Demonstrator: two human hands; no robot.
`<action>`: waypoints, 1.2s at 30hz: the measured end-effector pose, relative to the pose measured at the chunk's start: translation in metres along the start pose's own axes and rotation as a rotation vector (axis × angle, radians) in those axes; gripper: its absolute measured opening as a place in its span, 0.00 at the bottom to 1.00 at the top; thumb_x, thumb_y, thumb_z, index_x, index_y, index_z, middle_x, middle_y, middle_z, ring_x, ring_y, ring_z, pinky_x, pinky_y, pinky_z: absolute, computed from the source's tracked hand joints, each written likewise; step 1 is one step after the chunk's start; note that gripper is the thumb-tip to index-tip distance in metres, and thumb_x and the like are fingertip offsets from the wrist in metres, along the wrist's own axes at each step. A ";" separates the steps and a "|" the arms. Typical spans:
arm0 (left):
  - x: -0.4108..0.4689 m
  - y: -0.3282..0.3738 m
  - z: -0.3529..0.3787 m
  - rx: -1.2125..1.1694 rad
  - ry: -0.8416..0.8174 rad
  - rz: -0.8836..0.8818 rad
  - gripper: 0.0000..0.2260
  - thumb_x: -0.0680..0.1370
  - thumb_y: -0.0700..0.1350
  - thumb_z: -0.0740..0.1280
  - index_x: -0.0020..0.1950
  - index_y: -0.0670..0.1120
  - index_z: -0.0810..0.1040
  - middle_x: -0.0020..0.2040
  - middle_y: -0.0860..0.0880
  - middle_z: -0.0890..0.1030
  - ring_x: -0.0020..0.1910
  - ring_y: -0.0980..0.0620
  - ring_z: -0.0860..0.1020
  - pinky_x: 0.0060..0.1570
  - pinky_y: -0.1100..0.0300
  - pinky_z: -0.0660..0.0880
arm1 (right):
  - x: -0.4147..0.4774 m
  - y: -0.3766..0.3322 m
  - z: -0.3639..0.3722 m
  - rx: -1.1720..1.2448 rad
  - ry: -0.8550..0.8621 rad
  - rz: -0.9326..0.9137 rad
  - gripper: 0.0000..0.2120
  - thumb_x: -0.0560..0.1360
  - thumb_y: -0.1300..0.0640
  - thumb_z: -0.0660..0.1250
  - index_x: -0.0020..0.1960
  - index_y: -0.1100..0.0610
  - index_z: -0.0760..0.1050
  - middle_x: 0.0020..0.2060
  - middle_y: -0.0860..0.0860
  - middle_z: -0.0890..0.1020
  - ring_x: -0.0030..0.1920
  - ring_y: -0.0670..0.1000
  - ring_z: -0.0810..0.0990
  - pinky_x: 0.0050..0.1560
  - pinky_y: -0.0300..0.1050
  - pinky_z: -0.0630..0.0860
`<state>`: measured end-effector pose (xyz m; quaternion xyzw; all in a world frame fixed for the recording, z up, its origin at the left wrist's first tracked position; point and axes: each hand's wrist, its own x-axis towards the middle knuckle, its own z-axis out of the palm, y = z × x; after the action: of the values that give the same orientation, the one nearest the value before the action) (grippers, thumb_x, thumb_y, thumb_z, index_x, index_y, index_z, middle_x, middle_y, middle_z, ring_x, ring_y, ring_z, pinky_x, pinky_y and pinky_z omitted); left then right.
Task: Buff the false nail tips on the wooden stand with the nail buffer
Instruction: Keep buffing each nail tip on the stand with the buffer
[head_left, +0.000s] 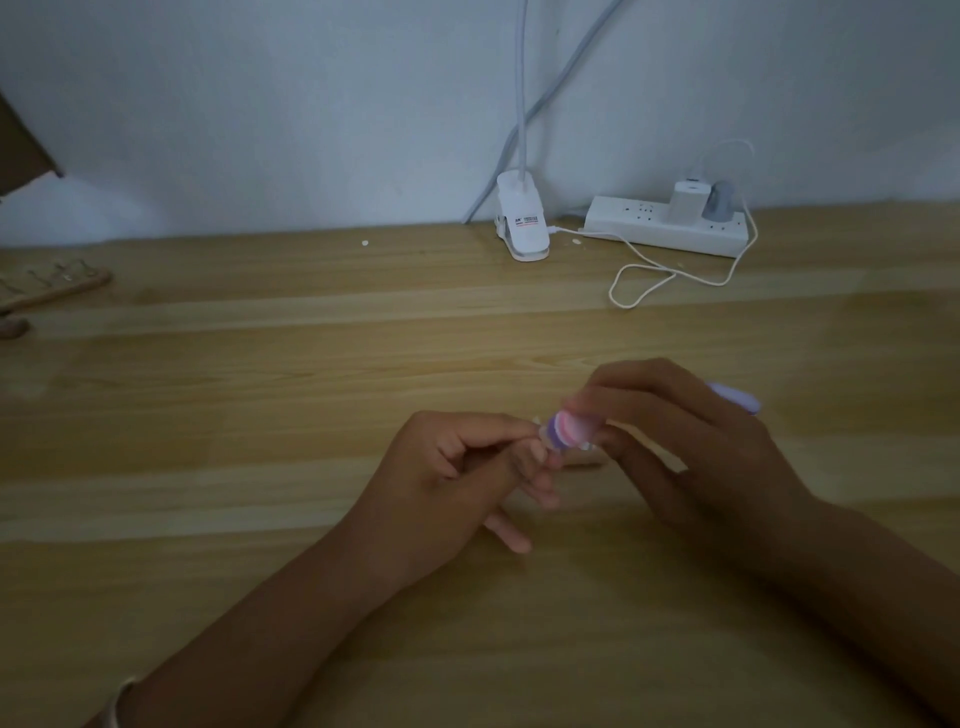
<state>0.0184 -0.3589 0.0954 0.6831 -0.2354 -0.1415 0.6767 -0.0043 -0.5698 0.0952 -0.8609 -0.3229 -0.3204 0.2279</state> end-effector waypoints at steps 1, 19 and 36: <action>0.000 0.001 0.000 -0.002 -0.007 -0.002 0.10 0.77 0.40 0.65 0.50 0.35 0.82 0.38 0.41 0.83 0.41 0.45 0.84 0.28 0.53 0.81 | -0.001 -0.001 0.002 0.007 0.012 0.020 0.10 0.77 0.69 0.69 0.57 0.62 0.82 0.52 0.55 0.81 0.53 0.47 0.79 0.58 0.34 0.72; 0.000 0.004 -0.002 0.014 -0.073 -0.029 0.11 0.80 0.42 0.61 0.46 0.37 0.80 0.36 0.42 0.81 0.38 0.44 0.84 0.29 0.54 0.80 | 0.000 0.001 0.002 0.001 0.111 0.042 0.08 0.76 0.69 0.69 0.54 0.64 0.81 0.50 0.56 0.81 0.53 0.49 0.78 0.60 0.32 0.69; -0.001 0.006 -0.004 -0.037 -0.143 -0.034 0.12 0.80 0.44 0.60 0.41 0.41 0.79 0.33 0.43 0.79 0.33 0.44 0.82 0.31 0.56 0.78 | -0.002 0.004 0.006 -0.012 0.111 -0.004 0.07 0.77 0.68 0.67 0.54 0.64 0.81 0.50 0.57 0.80 0.52 0.50 0.78 0.60 0.32 0.68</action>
<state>0.0188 -0.3547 0.1014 0.6624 -0.2689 -0.2059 0.6682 -0.0003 -0.5700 0.0885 -0.8425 -0.3094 -0.3702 0.2397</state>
